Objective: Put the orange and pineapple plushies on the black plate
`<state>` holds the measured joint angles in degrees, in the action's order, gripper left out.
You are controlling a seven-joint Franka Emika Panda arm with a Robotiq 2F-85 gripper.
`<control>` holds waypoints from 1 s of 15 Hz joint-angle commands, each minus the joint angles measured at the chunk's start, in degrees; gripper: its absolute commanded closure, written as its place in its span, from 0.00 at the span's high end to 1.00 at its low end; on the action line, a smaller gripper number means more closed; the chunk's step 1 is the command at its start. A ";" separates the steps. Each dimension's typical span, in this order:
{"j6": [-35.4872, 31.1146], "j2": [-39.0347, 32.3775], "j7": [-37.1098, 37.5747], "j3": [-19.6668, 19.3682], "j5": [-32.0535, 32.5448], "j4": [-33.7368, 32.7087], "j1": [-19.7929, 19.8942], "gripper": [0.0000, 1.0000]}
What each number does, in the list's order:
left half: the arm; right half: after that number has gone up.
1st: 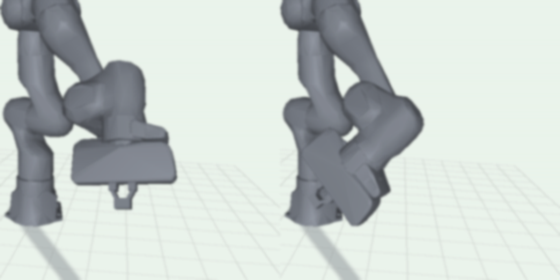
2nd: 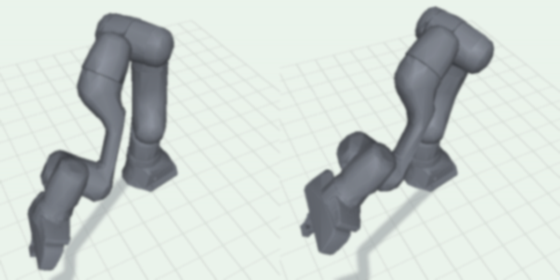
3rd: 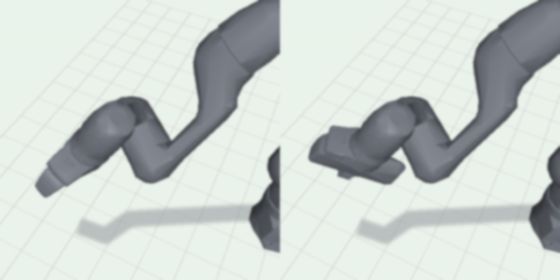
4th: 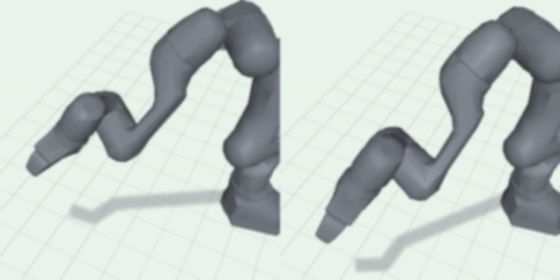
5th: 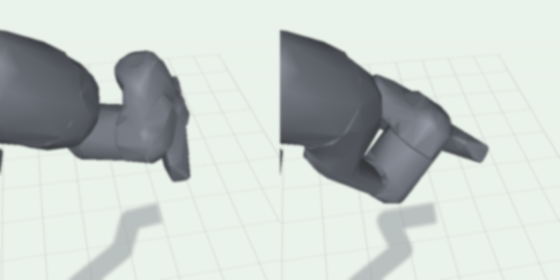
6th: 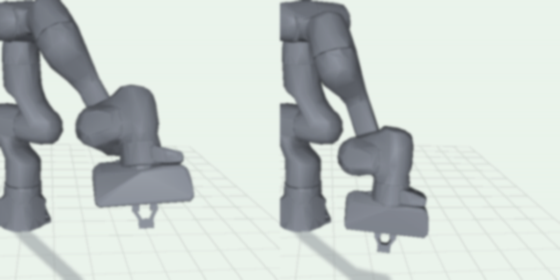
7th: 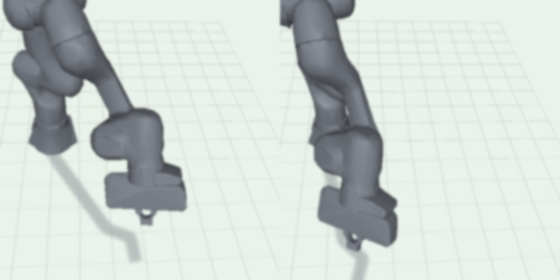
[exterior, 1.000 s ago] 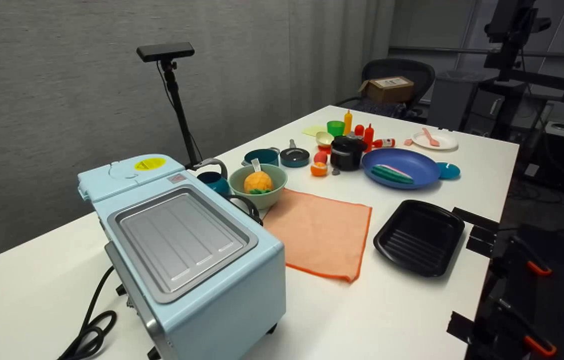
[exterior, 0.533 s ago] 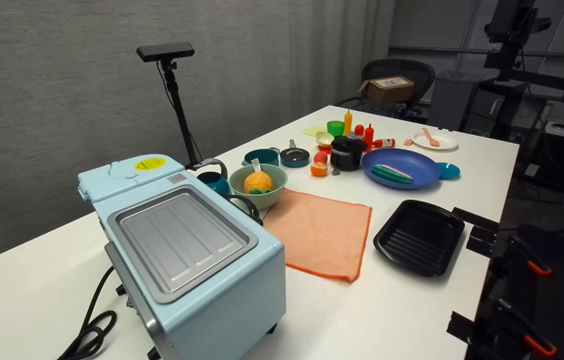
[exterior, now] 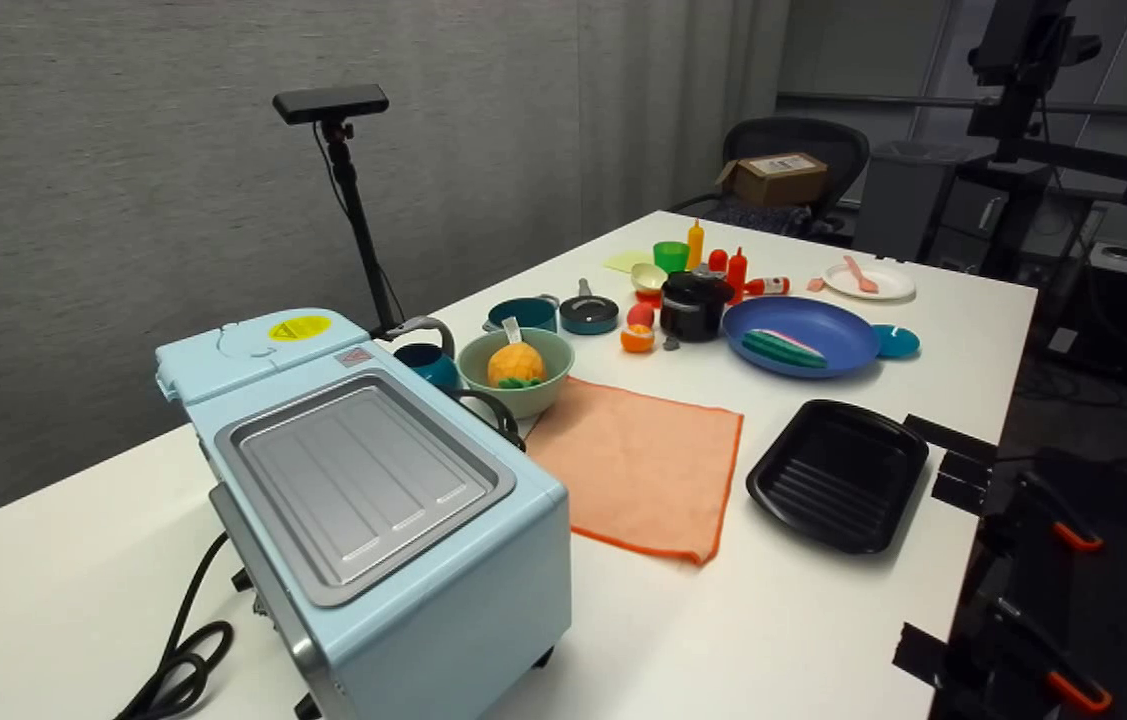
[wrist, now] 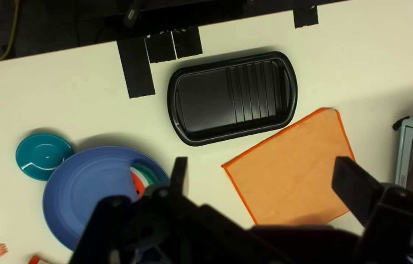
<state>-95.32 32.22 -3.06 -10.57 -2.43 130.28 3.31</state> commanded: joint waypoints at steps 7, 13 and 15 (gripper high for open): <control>-3.20 -3.68 0.86 0.98 0.74 -1.66 2.36 1.00; -10.19 -13.60 3.91 1.50 0.27 -6.43 2.75 1.00; -11.81 -17.02 5.09 1.91 0.54 -8.54 2.74 1.00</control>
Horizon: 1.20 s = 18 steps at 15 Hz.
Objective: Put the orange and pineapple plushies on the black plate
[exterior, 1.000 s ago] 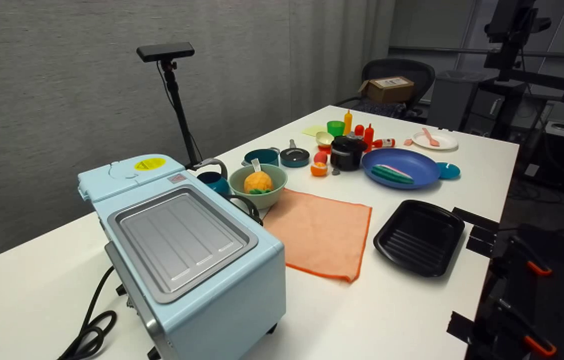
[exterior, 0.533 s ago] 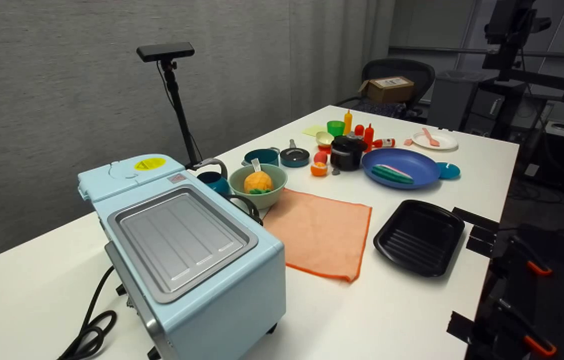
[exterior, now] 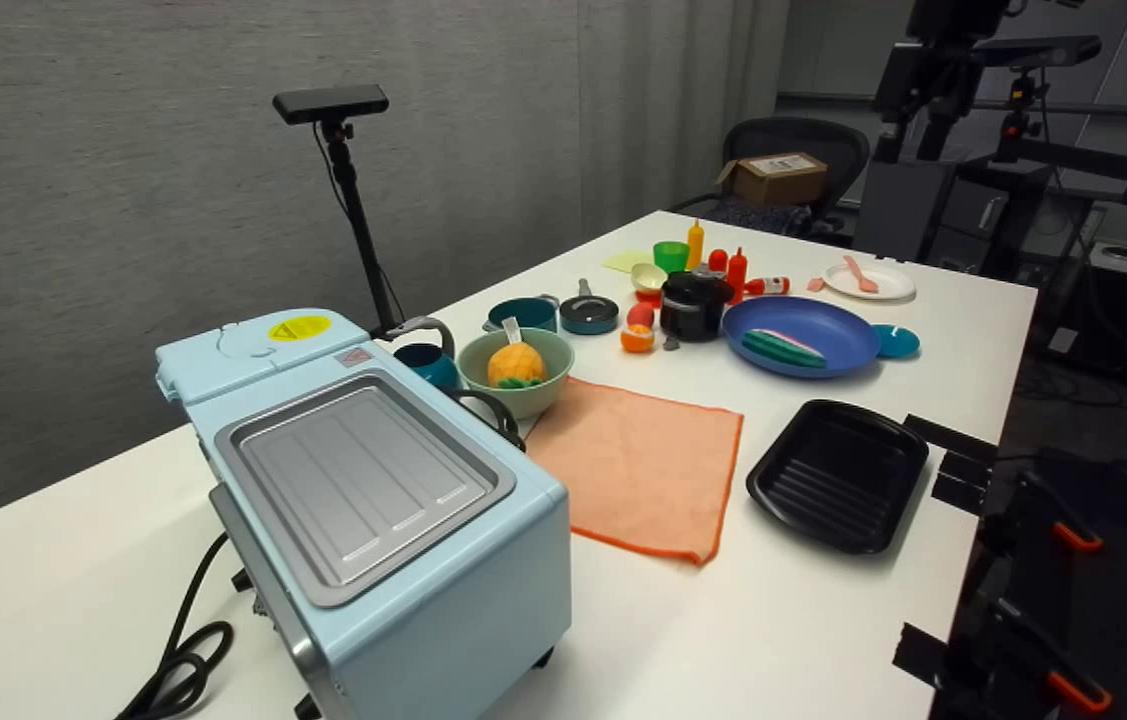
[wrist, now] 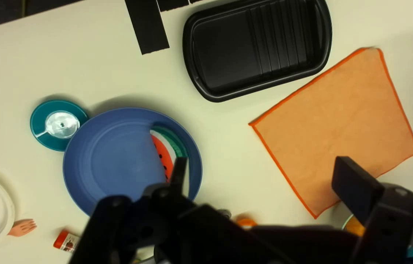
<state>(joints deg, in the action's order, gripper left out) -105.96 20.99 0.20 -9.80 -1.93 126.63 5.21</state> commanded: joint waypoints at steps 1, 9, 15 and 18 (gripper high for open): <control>-1.57 -7.38 2.41 1.27 0.14 -5.99 0.86 1.00; -2.19 -11.80 3.83 1.45 0.19 -8.10 0.80 1.00; -2.19 -11.94 3.89 1.44 0.20 -8.47 0.82 1.00; -2.19 -11.94 3.89 1.44 0.20 -8.47 0.82 1.00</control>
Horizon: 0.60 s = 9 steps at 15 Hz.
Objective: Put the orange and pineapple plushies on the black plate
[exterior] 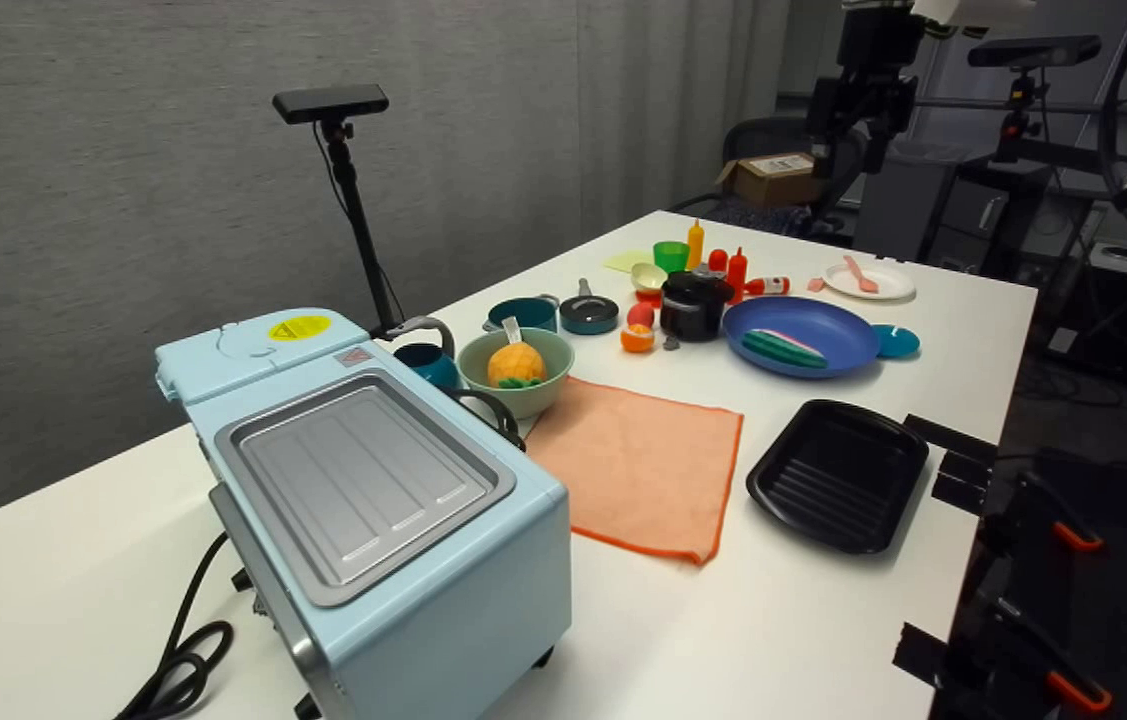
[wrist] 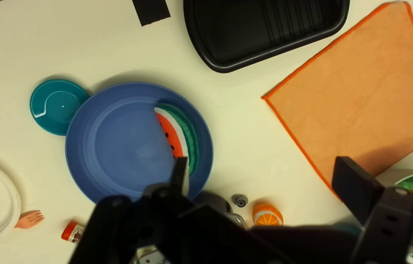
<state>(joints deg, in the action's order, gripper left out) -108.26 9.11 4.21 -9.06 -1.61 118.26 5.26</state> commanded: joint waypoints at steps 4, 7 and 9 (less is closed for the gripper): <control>0.12 -0.05 -0.12 0.70 -0.13 -0.11 0.77 1.00; 0.11 -0.05 -0.12 0.70 -0.13 -0.11 0.77 1.00; -1.31 -2.53 1.60 1.19 2.62 0.05 0.89 1.00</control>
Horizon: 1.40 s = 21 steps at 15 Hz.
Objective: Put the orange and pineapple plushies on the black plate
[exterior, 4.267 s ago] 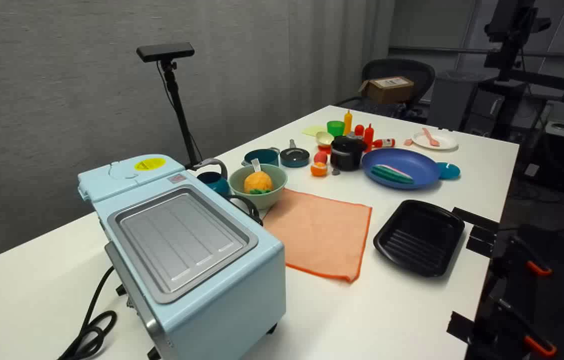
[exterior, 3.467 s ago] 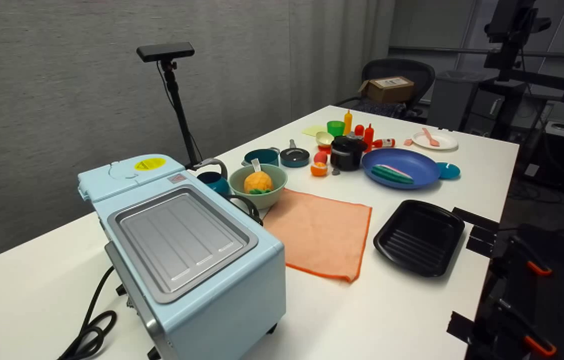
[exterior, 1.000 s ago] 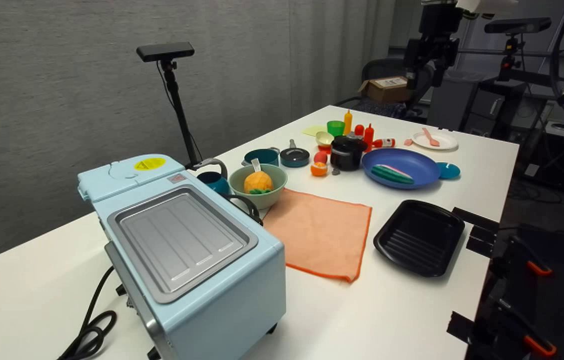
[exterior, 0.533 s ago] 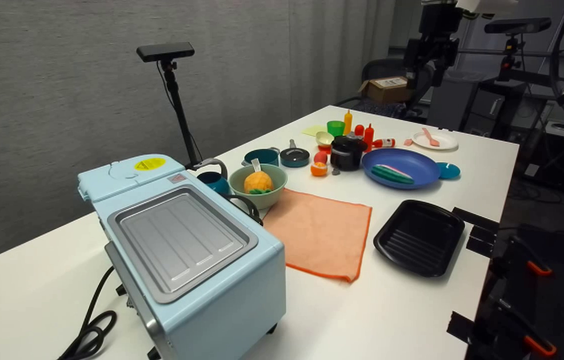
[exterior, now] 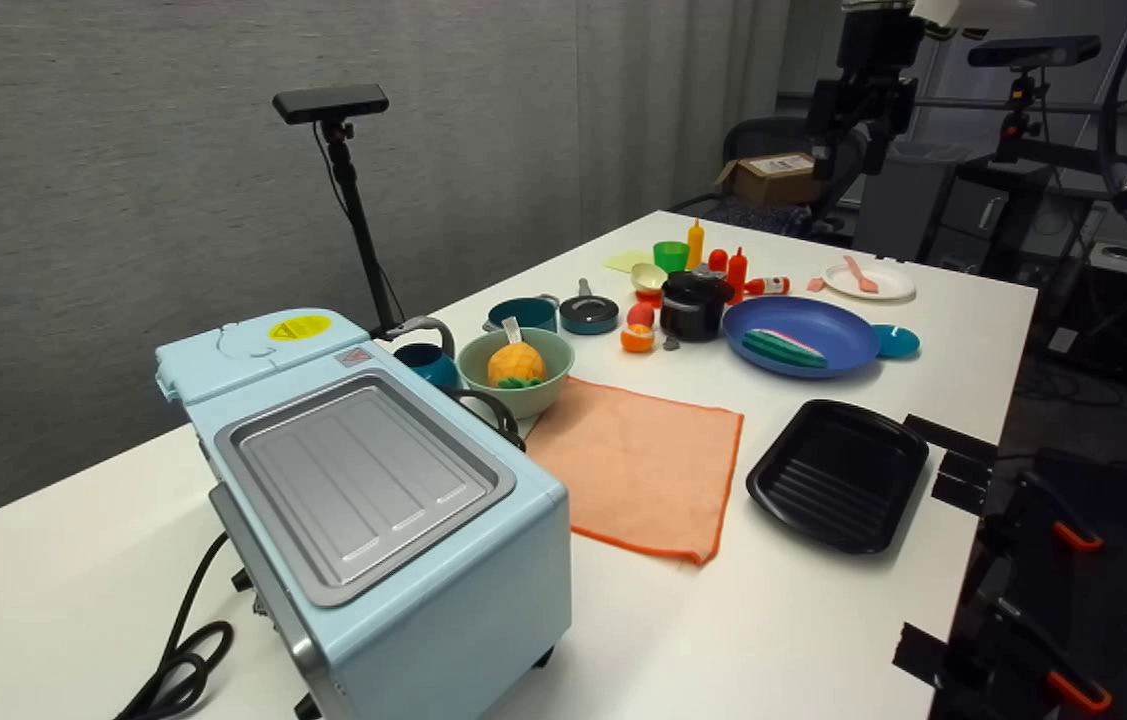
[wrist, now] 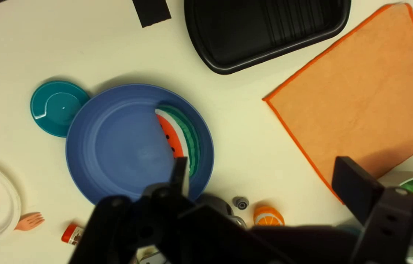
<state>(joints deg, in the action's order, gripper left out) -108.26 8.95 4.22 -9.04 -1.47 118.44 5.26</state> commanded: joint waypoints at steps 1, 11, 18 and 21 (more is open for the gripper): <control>-1.82 -3.84 2.20 1.41 4.71 -0.03 0.95 1.00; -16.45 -19.03 2.70 -0.54 10.73 1.20 2.22 1.00; -24.27 -26.36 5.87 -3.15 18.11 1.52 2.29 1.00; -26.54 -30.40 8.68 -3.20 19.84 0.29 1.28 1.00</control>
<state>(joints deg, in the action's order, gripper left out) -132.49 -17.76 10.13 -11.63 16.22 120.34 7.76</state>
